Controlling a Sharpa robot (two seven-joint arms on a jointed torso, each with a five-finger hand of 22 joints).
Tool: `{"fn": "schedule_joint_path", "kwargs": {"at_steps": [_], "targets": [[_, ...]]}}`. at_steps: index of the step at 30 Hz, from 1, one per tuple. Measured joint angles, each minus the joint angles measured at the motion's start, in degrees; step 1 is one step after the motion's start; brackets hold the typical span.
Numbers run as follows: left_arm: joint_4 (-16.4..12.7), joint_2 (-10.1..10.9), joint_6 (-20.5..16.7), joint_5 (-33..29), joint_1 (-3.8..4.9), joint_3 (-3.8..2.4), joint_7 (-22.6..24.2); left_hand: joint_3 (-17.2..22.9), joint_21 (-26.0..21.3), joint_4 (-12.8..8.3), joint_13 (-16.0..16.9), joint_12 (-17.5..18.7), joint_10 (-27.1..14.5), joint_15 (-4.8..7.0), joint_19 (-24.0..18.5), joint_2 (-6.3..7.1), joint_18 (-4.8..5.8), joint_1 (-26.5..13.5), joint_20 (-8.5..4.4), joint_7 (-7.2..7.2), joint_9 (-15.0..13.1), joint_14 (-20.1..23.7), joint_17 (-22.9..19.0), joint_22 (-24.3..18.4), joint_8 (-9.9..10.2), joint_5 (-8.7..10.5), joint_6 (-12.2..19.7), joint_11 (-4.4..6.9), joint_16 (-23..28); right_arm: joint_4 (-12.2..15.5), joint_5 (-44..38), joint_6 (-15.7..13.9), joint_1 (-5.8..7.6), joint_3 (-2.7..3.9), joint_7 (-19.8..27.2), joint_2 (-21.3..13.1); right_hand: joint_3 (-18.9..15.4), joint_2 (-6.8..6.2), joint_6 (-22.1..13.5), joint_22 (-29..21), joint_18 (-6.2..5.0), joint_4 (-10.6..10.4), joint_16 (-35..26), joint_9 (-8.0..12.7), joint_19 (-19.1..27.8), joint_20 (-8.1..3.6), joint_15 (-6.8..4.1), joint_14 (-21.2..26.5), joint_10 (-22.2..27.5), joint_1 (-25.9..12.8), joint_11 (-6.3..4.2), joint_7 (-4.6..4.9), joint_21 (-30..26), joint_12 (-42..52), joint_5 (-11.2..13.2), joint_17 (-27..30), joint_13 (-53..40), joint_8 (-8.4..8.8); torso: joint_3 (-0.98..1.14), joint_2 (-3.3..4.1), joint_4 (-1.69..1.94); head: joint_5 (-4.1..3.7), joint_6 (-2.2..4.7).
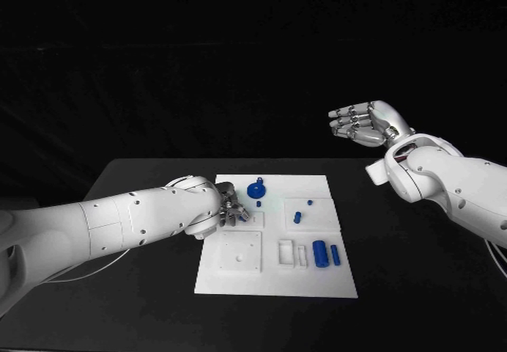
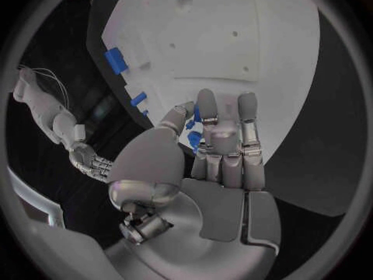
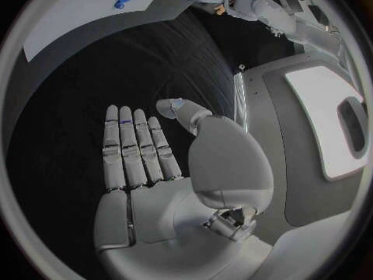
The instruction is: Assemble the parts on the task board
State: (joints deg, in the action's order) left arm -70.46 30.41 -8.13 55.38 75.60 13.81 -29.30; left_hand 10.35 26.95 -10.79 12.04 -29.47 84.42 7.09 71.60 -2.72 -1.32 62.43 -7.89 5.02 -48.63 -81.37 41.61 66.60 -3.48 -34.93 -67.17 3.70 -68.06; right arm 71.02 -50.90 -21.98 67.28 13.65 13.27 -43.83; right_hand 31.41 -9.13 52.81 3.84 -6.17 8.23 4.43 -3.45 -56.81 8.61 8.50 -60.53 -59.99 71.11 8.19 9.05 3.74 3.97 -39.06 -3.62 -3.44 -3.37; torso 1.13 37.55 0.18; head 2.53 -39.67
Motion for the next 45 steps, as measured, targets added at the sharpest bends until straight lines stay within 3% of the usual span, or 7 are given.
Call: {"fn": "schedule_joint_path", "kwargs": {"at_steps": [11,26,38,45], "targets": [[0.2,-0.1,0.7,0.2,0.05,-0.05,0.0,-0.1,-3.5,1.2,0.2,0.0,0.0,0.15,1.3,-0.46,0.04,0.4,-0.09,0.00,0.3,-0.2,0.2,3.6,-0.1,1.27,0.0,-0.05,0.0,-0.1,0.0,0.2,-0.02,0.00,0.0,0.1,0.7,0.32,0.0,0.0,0.00,0.5,0.0,0.0,0.2,0.21,0.19,0.2,0.0,-0.3,0.00,0.00,0.0,0.0,-0.4,0.0,0.0,0.00,0.00,0.00,-0.01,0.07,0.15],[1.0,-0.7,2.1,0.3,0.16,-0.13,0.0,0.2,-5.3,3.3,0.7,-1.0,0.1,-0.03,2.2,-2.23,0.07,-1.3,0.01,0.00,-0.4,-0.4,1.5,5.8,-0.1,1.93,0.0,-0.05,-1.3,-0.4,0.0,0.5,-0.14,0.00,0.0,0.3,1.2,0.31,0.0,0.0,0.00,0.7,0.0,0.0,0.2,0.21,0.19,0.2,0.2,-0.3,0.21,-0.01,0.0,0.0,-0.9,0.0,0.0,0.00,-0.01,0.01,-0.03,0.04,0.03],[1.5,-1.0,3.2,0.5,0.27,-0.18,0.0,0.5,-7.3,3.0,1.4,-2.0,0.1,0.08,3.2,-3.32,0.08,-2.4,0.20,0.00,-1.3,-0.7,2.8,8.3,-0.1,2.09,0.0,-0.06,-2.9,-0.6,0.0,0.8,-0.33,0.00,0.0,0.5,1.8,0.31,0.0,0.0,0.00,1.3,0.0,0.0,0.2,0.20,0.19,0.2,0.2,-0.3,0.21,-0.01,0.0,0.0,-0.9,0.0,0.0,0.00,0.00,0.01,-0.02,0.04,0.00],[1.6,-1.1,3.9,0.8,0.31,-0.21,0.0,0.8,-8.0,2.7,1.5,-2.0,0.1,0.08,3.2,-3.58,0.09,-2.7,0.20,0.00,-1.7,-0.8,3.2,8.3,0.0,0.82,0.0,-0.06,-3.2,-0.8,0.0,1.0,-0.48,0.00,0.0,0.6,2.3,0.31,0.0,0.0,0.00,1.3,0.0,0.0,0.2,0.20,0.23,0.2,0.2,-0.3,0.21,-0.02,0.0,0.0,-0.9,0.0,0.0,0.00,0.00,0.01,-0.02,0.12,-0.07]]}}
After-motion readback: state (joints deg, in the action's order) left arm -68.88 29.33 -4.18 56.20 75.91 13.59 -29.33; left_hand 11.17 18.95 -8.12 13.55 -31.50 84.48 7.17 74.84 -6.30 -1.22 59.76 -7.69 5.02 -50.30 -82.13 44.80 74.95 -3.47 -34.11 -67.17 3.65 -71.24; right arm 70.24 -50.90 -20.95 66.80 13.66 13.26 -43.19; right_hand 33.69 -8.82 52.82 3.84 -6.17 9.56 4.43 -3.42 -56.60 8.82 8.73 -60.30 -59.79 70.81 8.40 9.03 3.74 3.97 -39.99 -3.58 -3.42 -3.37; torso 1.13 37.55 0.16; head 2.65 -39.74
